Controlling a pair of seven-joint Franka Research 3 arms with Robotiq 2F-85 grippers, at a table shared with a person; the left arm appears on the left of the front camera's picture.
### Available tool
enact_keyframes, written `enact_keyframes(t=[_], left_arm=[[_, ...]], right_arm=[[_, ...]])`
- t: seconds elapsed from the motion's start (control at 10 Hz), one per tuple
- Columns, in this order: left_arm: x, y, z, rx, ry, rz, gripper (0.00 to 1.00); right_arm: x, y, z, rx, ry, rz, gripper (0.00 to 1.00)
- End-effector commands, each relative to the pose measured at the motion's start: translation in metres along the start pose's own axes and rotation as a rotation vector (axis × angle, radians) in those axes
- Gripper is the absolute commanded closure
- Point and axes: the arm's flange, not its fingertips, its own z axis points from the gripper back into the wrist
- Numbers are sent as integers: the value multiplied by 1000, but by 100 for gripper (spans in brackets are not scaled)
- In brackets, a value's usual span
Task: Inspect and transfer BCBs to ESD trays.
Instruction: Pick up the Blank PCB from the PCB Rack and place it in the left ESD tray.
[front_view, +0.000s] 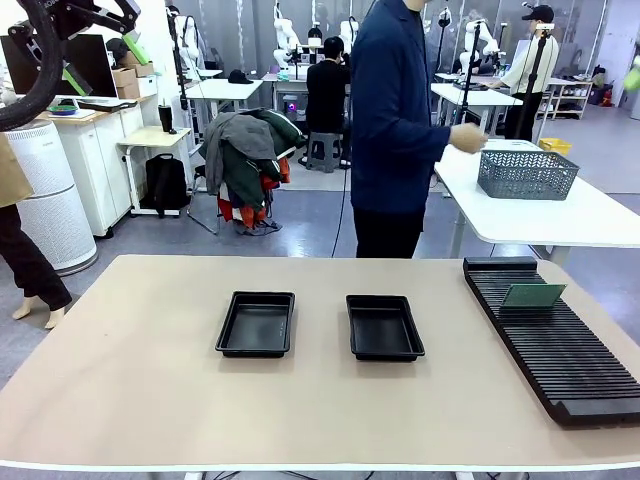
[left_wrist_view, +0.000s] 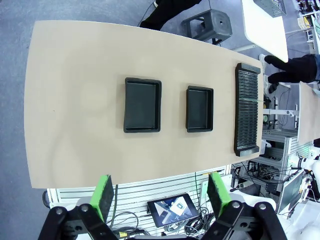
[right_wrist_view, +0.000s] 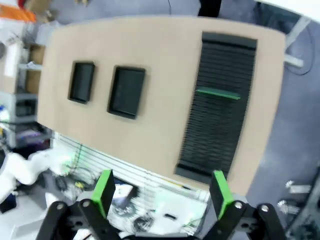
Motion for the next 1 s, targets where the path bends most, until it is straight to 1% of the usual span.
enact_keyframes(t=[0.0,0.1,0.3,0.4,0.5,0.7,0.9], left_arm=[[0,0,0,-3,-2,3,0],[0,0,0,-3,-2,3,0],[0,0,0,-3,-2,3,0],[0,0,0,-3,-2,3,0],[0,0,0,-3,-2,3,0],[0,0,0,-3,-2,3,0],[0,0,0,-3,-2,3,0]], right_arm=[[13,-20,-55,-80,13,209,0],[21,-34,-87,-120,40,327,0],[27,-50,-140,-159,83,558,0],[31,-54,-168,-186,123,631,0],[33,-63,-190,-174,145,698,0],[33,-71,-222,-133,202,842,0],[32,-79,-252,-131,260,954,0]])
